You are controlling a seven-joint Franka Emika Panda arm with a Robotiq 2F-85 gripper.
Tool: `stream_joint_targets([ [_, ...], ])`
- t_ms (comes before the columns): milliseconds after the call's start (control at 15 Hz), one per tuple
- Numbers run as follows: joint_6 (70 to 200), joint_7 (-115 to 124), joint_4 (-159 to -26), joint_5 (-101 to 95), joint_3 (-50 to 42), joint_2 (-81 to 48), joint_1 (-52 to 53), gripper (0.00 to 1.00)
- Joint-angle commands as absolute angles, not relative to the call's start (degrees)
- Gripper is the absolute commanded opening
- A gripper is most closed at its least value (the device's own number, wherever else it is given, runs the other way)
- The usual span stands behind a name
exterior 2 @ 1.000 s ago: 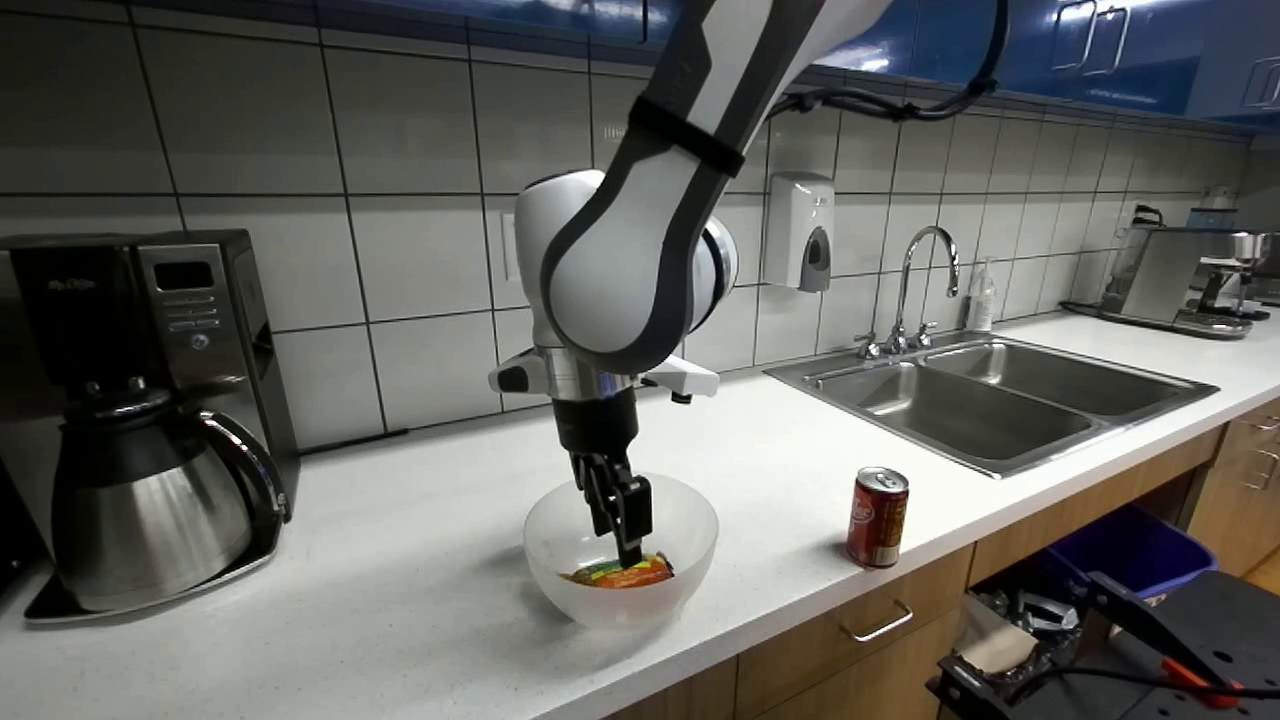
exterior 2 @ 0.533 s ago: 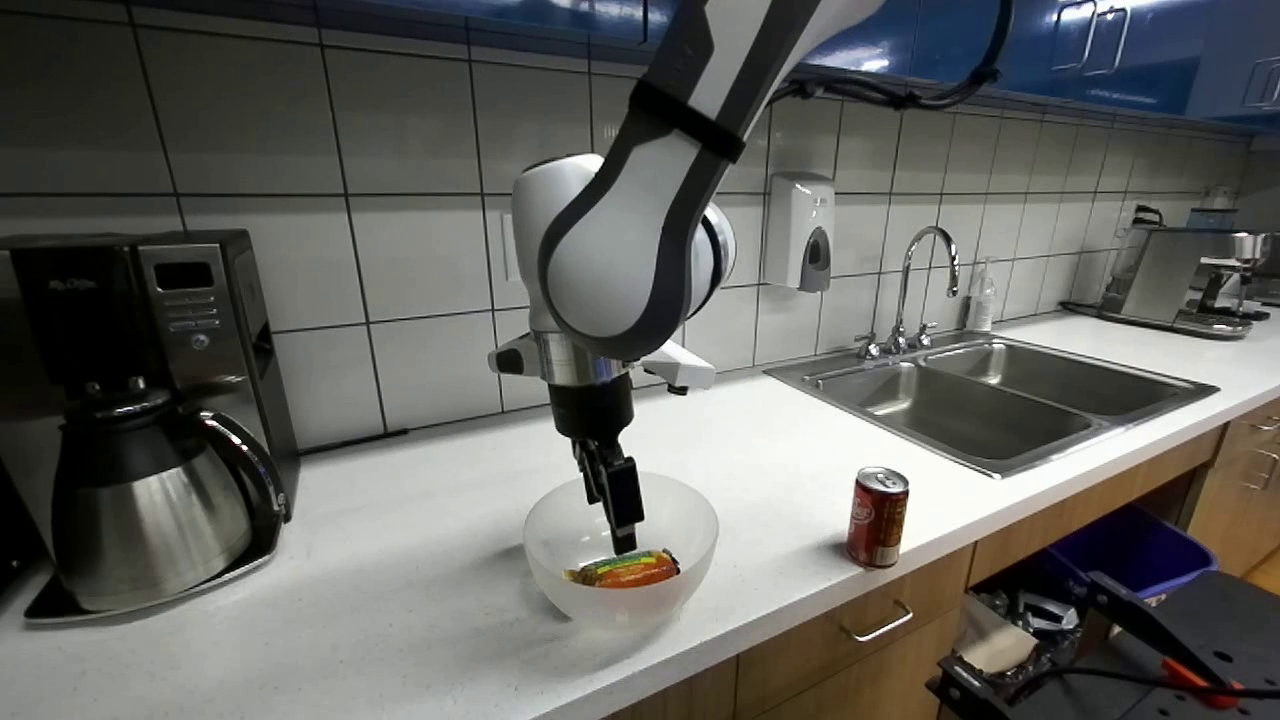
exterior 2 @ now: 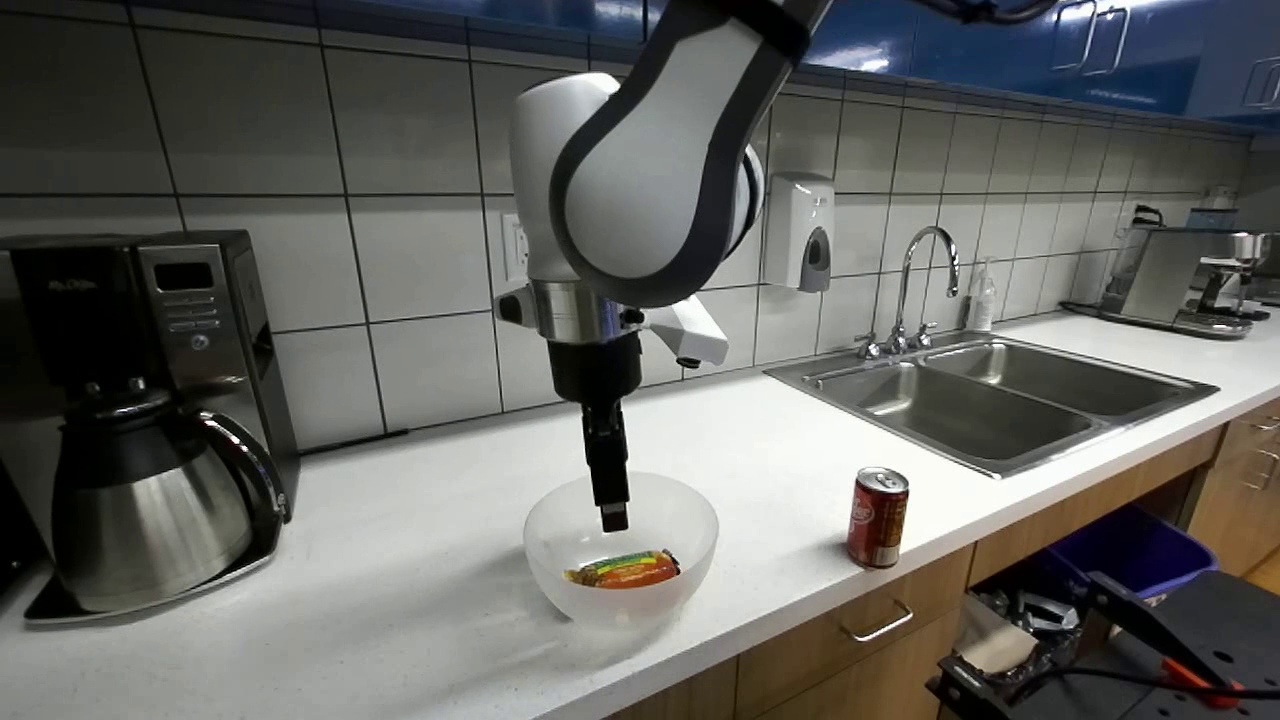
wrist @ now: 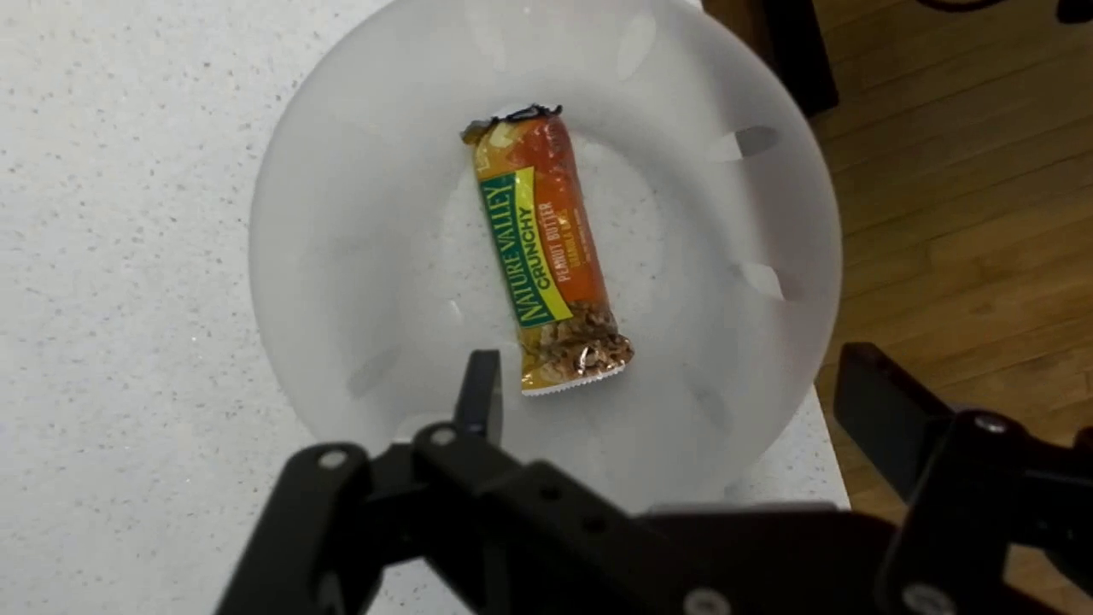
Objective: Put the orange packet in the clear bowl.
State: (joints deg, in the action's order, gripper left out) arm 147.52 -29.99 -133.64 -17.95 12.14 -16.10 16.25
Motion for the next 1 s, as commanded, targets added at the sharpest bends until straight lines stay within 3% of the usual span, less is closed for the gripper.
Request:
stream_joint_targets([
  [0,147.48,-20.9,-140.93,-18.38,13.85,-8.57,16.95,1.0],
  [800,148.88,-4.75,-158.35,-10.45,15.16,8.97,17.14,1.0],
  [933,147.87,-6.64,-155.31,-11.17,15.25,5.17,17.16,1.0],
])
